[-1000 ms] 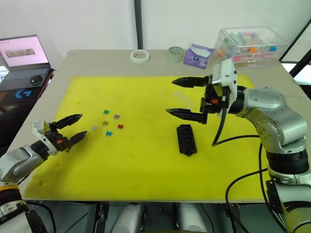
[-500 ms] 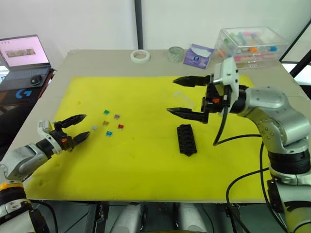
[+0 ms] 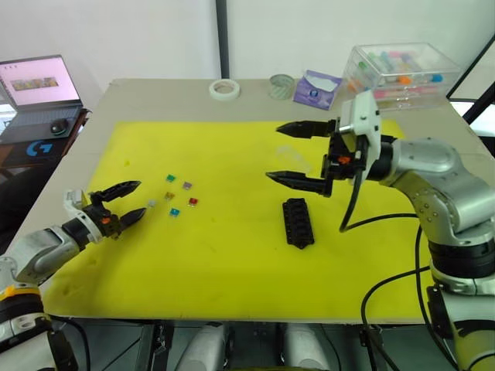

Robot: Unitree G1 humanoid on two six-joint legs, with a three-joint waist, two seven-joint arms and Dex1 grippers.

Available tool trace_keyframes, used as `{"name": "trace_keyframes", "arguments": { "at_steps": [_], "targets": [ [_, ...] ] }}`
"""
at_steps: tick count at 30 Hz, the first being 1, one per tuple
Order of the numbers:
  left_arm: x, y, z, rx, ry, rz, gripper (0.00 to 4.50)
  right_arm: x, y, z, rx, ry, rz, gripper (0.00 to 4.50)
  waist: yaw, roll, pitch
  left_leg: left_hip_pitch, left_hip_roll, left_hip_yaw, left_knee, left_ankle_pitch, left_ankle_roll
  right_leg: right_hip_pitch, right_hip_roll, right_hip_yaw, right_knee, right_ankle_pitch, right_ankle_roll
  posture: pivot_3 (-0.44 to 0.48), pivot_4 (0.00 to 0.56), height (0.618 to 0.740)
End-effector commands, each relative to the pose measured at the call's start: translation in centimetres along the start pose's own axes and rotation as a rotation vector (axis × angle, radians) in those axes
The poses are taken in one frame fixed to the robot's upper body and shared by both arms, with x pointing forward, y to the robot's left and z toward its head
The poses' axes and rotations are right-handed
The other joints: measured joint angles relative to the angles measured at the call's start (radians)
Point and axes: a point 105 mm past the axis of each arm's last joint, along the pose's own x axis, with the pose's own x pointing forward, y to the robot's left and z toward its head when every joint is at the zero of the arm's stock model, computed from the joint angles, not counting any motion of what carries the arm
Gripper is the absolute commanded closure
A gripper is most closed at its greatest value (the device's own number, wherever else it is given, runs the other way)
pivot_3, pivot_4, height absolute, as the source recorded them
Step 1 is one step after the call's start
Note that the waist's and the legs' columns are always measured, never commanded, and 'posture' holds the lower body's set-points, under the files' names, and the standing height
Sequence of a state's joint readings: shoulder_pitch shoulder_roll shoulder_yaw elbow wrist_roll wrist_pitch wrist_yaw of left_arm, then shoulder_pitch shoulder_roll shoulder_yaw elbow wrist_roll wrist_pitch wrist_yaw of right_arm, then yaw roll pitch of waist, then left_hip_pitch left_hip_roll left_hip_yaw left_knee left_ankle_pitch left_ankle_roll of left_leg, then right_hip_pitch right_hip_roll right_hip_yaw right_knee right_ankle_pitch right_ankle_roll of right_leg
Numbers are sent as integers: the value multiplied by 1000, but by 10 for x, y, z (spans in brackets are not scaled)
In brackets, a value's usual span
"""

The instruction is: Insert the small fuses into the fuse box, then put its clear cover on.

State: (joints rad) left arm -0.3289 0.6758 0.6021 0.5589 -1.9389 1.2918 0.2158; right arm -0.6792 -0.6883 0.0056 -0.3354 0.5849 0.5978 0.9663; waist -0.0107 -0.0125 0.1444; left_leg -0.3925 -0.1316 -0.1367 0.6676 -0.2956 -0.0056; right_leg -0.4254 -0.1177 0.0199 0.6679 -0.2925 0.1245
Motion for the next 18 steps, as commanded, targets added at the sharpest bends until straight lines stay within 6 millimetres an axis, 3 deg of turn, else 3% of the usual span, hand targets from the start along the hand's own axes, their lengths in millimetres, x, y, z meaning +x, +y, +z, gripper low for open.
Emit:
{"name": "trace_keyframes", "arguments": {
  "at_steps": [1,18],
  "targets": [
    [3,-1,0,12,10,6,0,-5,-1,17,-58,-33,-17,30,0,0,0,0,0,0,0,0,0,0,0,0,0,0,0,0,150,740],
    [15,6,1,38,23,36,0,-9,-2,19,-60,-15,-30,30,4,0,0,0,0,0,0,0,0,0,0,0,0,0,0,0,150,740]
  ]
}}
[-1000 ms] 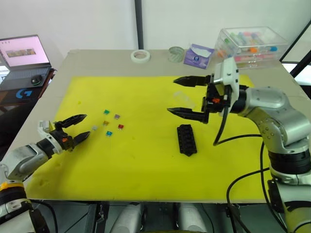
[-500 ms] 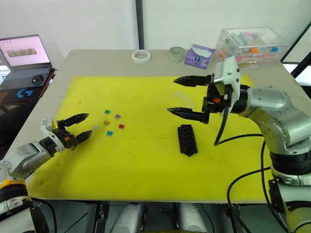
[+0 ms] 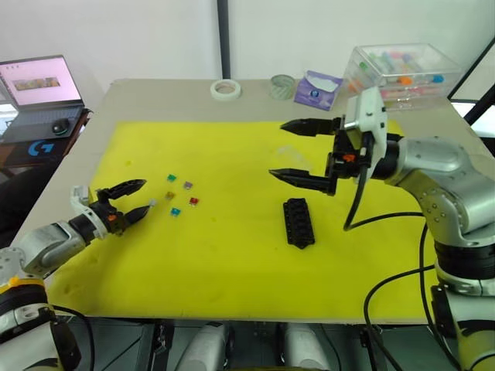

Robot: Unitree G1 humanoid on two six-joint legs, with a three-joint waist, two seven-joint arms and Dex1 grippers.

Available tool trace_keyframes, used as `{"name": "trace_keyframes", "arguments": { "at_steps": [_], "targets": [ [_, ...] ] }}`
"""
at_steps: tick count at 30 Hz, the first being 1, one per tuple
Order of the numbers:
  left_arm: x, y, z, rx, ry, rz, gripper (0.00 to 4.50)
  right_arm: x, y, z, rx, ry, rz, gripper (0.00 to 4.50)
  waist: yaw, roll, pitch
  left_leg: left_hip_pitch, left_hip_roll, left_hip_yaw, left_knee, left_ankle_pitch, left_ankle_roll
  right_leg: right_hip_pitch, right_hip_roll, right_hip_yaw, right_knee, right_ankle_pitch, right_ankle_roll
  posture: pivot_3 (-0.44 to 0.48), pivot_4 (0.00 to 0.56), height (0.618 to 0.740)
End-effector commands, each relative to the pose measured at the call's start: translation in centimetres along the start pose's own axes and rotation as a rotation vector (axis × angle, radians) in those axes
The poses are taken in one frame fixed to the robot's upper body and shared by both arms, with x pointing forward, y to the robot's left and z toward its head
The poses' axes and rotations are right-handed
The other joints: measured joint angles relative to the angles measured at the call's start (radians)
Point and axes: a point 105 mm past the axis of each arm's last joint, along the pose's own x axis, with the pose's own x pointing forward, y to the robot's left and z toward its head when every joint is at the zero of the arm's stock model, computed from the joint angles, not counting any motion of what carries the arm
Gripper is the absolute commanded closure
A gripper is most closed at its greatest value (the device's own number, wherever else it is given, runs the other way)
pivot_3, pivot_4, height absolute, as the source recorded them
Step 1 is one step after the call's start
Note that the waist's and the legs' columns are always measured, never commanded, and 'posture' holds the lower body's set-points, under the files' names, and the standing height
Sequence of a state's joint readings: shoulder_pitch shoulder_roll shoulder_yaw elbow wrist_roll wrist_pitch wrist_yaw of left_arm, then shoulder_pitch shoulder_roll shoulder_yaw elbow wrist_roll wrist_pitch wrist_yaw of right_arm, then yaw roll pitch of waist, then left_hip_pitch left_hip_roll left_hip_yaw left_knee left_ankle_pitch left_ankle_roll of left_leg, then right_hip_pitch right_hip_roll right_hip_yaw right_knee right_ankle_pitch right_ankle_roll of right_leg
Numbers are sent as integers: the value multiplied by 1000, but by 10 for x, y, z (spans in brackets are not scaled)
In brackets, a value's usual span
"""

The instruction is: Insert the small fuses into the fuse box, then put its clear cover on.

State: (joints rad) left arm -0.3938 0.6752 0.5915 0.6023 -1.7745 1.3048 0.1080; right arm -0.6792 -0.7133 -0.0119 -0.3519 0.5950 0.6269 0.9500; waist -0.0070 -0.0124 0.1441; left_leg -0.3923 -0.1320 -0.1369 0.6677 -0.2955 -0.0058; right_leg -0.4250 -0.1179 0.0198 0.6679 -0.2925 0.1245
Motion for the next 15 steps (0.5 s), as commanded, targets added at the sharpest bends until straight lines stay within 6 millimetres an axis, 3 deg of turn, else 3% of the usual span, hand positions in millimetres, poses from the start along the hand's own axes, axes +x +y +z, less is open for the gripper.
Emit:
{"name": "trace_keyframes", "arguments": {
  "at_steps": [1,14,15],
  "targets": [
    [4,5,-2,0,13,20,0,-4,0,17,-58,-36,-7,30,0,0,0,0,0,0,0,0,0,0,0,0,0,0,0,0,150,740],
    [10,8,-5,19,45,35,0,-5,2,17,-53,-32,-12,30,15,0,0,0,0,0,0,0,0,0,0,0,0,0,0,0,150,740],
    [11,9,-4,19,44,40,377,-5,2,17,-53,-32,-12,0,15,0,0,0,0,0,1,0,0,0,0,0,0,0,0,0,150,740]
  ]
}}
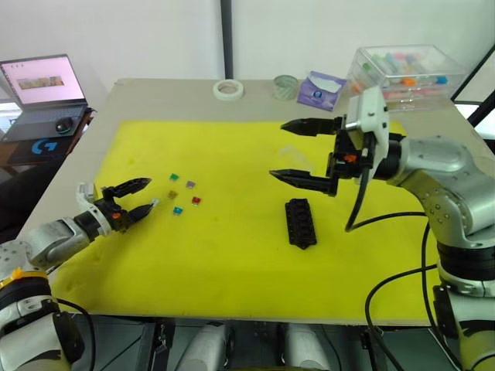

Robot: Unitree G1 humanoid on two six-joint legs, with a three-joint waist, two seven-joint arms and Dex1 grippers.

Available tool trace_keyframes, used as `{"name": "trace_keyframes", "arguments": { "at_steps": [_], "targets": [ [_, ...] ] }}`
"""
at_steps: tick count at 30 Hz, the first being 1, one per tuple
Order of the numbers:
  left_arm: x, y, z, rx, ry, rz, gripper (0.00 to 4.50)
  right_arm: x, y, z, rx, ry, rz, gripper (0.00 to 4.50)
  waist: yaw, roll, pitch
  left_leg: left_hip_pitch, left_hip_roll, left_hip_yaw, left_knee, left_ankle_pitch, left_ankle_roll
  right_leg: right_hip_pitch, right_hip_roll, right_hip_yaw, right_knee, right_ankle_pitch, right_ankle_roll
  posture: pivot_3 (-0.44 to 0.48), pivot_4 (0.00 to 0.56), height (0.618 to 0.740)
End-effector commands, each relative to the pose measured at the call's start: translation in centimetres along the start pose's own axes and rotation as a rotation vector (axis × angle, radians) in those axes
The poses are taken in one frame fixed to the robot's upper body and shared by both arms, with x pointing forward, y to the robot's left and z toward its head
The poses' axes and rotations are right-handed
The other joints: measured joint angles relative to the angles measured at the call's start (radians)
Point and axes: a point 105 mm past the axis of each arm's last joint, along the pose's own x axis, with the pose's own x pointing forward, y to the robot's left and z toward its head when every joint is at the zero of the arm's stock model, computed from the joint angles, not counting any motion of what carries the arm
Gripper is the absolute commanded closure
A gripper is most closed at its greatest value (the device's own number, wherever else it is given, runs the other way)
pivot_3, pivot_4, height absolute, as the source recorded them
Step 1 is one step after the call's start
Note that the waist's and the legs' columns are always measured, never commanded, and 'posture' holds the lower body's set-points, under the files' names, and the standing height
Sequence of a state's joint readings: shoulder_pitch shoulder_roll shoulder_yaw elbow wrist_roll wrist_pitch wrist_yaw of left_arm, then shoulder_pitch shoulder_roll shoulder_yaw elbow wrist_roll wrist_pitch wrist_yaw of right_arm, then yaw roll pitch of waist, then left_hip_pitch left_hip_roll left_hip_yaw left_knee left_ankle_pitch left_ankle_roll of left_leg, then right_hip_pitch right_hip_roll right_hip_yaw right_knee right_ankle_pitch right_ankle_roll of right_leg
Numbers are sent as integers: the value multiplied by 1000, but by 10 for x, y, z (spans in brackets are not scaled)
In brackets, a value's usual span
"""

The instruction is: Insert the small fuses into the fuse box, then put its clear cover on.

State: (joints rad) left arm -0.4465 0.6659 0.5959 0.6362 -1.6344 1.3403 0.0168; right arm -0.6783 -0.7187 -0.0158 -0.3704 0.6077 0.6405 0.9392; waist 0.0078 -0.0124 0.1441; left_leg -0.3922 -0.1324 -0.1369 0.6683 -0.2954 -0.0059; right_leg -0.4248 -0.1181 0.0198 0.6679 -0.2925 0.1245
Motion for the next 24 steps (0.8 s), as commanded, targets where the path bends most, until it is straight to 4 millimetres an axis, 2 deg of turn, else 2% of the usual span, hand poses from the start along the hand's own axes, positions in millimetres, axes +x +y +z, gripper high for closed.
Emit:
{"name": "trace_keyframes", "arguments": {
  "at_steps": [1,3,12,16,24],
  "targets": [
    [3,9,-3,-8,10,40,599,-5,1,14,-51,-31,-13,0,0,0,0,0,0,0,0,0,0,0,0,0,0,0,0,0,150,740],
    [3,10,-3,-8,16,42,1267,-6,1,14,-50,-29,-15,0,-1,0,0,0,0,0,0,0,0,0,0,0,0,0,0,0,150,740],
    [8,20,-7,10,33,91,1267,-6,0,14,-51,-24,-20,0,3,0,0,0,0,0,0,0,0,0,0,0,0,0,0,0,150,740],
    [8,25,-6,13,29,124,2148,-7,1,13,-51,-18,-20,0,3,0,0,0,0,0,0,0,0,0,0,0,0,0,0,0,150,740],
    [7,29,-5,16,31,136,2148,-9,1,12,-55,-4,-19,0,2,0,0,0,0,0,0,0,0,0,0,0,0,0,0,0,150,740]
  ]
}}
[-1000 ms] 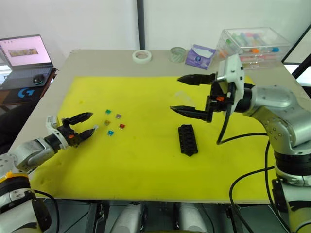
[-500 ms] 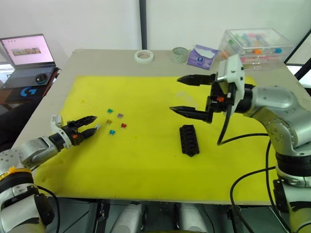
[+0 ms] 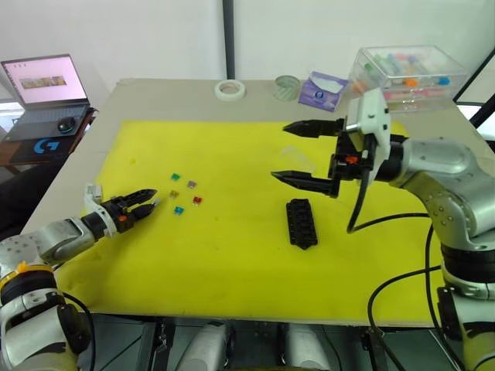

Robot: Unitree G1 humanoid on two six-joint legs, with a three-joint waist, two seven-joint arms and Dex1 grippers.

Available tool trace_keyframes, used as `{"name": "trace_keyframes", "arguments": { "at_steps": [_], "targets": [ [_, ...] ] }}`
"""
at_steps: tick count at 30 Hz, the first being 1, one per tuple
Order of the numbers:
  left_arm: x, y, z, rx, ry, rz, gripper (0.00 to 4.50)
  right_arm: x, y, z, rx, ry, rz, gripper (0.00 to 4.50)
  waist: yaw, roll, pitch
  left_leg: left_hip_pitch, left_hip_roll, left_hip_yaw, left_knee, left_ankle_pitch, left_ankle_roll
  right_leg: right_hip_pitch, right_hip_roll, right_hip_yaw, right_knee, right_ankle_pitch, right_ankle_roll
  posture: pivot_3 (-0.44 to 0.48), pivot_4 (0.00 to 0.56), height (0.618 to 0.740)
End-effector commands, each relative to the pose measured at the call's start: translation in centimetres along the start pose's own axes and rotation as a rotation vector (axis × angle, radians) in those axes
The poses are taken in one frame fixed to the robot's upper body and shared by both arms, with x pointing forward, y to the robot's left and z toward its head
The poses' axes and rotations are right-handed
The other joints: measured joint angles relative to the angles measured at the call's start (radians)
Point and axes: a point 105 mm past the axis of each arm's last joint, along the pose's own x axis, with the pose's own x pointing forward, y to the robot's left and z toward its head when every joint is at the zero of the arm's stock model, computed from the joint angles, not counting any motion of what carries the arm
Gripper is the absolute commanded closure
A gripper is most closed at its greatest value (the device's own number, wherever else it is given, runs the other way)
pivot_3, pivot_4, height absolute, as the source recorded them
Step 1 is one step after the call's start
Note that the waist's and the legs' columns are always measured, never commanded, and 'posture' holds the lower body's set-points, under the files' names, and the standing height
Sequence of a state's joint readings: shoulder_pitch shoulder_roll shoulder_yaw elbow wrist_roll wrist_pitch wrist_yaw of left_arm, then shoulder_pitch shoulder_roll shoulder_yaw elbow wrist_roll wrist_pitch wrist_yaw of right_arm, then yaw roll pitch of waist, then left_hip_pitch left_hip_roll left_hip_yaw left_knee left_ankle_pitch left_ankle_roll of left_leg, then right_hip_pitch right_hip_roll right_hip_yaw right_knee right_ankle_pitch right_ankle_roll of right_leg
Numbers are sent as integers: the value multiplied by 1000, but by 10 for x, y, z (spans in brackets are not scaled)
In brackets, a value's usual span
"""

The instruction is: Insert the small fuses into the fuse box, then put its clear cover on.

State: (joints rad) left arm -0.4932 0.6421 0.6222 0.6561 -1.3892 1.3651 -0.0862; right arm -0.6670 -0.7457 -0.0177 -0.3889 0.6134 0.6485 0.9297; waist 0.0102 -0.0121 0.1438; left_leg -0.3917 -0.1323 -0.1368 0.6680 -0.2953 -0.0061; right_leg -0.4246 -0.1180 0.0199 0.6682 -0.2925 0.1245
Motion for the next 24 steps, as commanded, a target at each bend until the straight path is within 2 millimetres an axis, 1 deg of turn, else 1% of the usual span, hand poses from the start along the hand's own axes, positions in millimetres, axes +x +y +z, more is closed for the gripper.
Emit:
{"name": "trace_keyframes", "arguments": {
  "at_steps": [1,2,4,10,15,18,24],
  "targets": [
    [1,15,-5,-25,16,58,2348,-5,0,12,-48,-28,-12,0,0,0,0,0,0,0,0,0,0,0,0,0,0,0,0,0,150,740],
    [1,16,-5,-20,16,64,2523,-5,-1,11,-46,-27,-13,0,0,0,0,0,0,0,0,0,0,0,0,0,0,0,0,0,150,740],
    [0,16,-4,-15,16,70,3063,-6,-1,10,-44,-25,-14,0,-1,0,0,0,0,0,0,0,0,0,0,0,0,0,0,0,150,740],
    [-5,22,-3,-3,12,98,3063,-5,0,9,-48,-21,-8,0,-5,0,0,0,0,0,0,0,0,0,0,0,0,0,0,0,150,740],
    [-6,21,-3,-4,13,86,3063,-4,0,8,-49,-19,-3,0,-7,0,0,0,0,0,-1,0,0,0,0,0,0,0,0,0,150,740],
    [-7,22,-4,1,15,91,3620,-4,0,8,-49,-20,0,0,-9,0,0,0,0,0,-1,0,0,0,0,0,0,0,0,0,150,740],
    [-8,26,-6,8,19,110,3620,-4,0,7,-47,-19,2,0,-19,0,0,0,0,0,-1,0,0,-1,0,0,0,0,0,0,150,740]
  ]
}}
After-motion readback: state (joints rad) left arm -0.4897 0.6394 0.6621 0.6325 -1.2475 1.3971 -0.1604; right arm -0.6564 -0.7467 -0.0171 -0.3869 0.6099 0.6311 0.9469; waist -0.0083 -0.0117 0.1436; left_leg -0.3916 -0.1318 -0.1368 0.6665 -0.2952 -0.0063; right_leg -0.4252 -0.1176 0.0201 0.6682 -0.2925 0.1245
